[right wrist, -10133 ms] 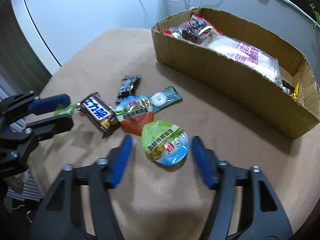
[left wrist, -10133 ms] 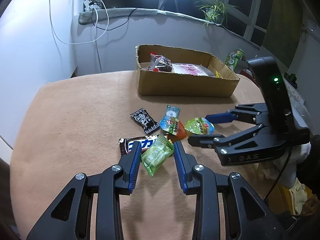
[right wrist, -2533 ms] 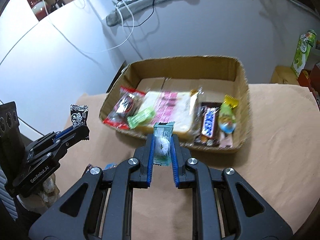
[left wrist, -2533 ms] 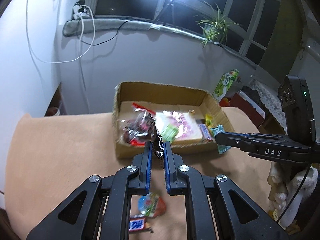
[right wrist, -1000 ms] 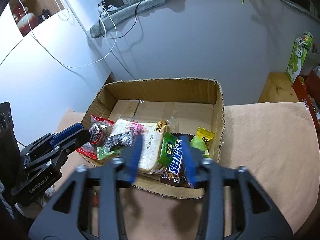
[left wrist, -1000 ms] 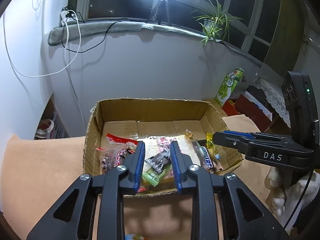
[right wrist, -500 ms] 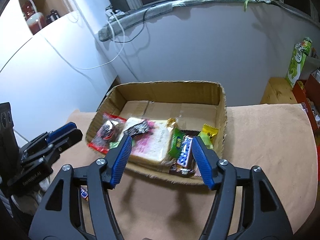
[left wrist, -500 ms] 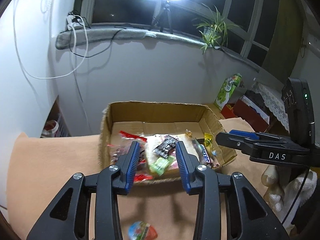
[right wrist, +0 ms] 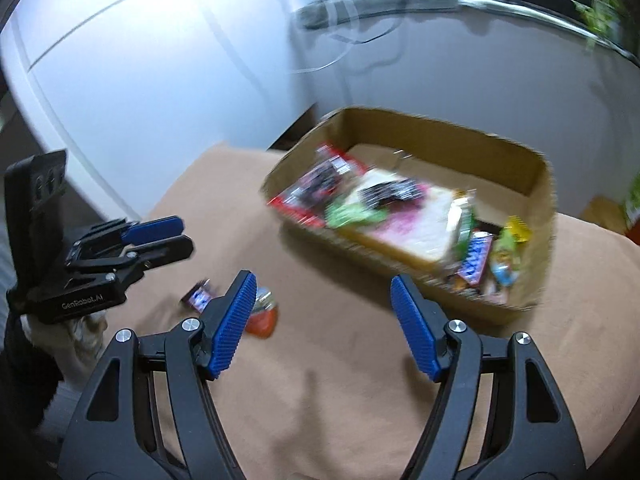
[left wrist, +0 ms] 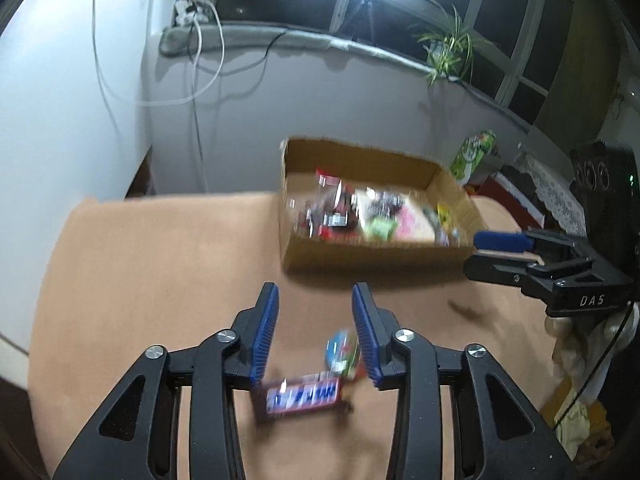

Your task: Organize snacks

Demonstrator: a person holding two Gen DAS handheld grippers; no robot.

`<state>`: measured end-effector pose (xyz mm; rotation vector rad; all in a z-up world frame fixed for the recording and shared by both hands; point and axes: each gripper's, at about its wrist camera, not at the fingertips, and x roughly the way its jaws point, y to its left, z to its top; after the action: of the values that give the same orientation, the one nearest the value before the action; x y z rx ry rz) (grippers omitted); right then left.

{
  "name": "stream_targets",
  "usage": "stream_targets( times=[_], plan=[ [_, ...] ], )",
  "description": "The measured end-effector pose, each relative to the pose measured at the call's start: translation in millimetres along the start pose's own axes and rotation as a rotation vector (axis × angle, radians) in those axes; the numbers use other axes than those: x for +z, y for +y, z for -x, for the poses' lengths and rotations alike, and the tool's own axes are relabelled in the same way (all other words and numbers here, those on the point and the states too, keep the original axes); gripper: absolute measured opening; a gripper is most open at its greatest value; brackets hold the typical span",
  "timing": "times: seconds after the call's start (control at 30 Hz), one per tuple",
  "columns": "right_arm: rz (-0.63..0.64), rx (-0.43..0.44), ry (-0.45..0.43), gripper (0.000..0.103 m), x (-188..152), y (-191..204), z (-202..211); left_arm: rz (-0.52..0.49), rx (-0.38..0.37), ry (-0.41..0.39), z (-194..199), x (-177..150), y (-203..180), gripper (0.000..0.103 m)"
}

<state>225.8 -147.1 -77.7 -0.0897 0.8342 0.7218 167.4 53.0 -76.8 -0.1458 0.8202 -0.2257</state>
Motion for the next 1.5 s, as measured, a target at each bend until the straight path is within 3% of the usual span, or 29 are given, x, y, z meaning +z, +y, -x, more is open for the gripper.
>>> stream_targets(
  times=[0.03, 0.2, 0.37, 0.77, 1.1, 1.3, 1.5],
  plan=[
    [0.019, 0.013, 0.016, 0.073, -3.7, 5.3, -4.6, -0.002, -0.007, 0.009, 0.7, -5.9, 0.1, 0.053],
    [0.092, 0.022, 0.08, 0.073, -19.8, 23.3, -22.6, -0.023, 0.003, 0.048, 2.0, -35.2, -4.2, 0.054],
    [0.148, 0.036, 0.144, 0.073, -31.4, 36.1, -40.6, -0.165, 0.056, 0.082, -4.5, -54.7, -17.5, 0.054],
    [0.156, 0.043, 0.198, 0.073, -32.3, 41.0, -69.5, -0.454, 0.191, 0.181, -39.6, -58.8, -18.1, 0.055],
    [0.206, 0.006, 0.226, 0.073, -25.7, 49.1, -88.2, -0.403, 0.108, 0.182, -61.8, -43.8, -5.8, 0.056],
    [0.218, -0.016, 0.208, 0.057, -17.7, 48.4, -97.8, -0.326, 0.05, 0.187, -67.4, -39.9, 2.0, 0.055],
    [0.252, -0.031, 0.196, 0.055, -11.6, 55.3, -104.0, -0.304, 0.03, 0.18, -68.6, -39.2, 3.0, 0.031]
  ],
)
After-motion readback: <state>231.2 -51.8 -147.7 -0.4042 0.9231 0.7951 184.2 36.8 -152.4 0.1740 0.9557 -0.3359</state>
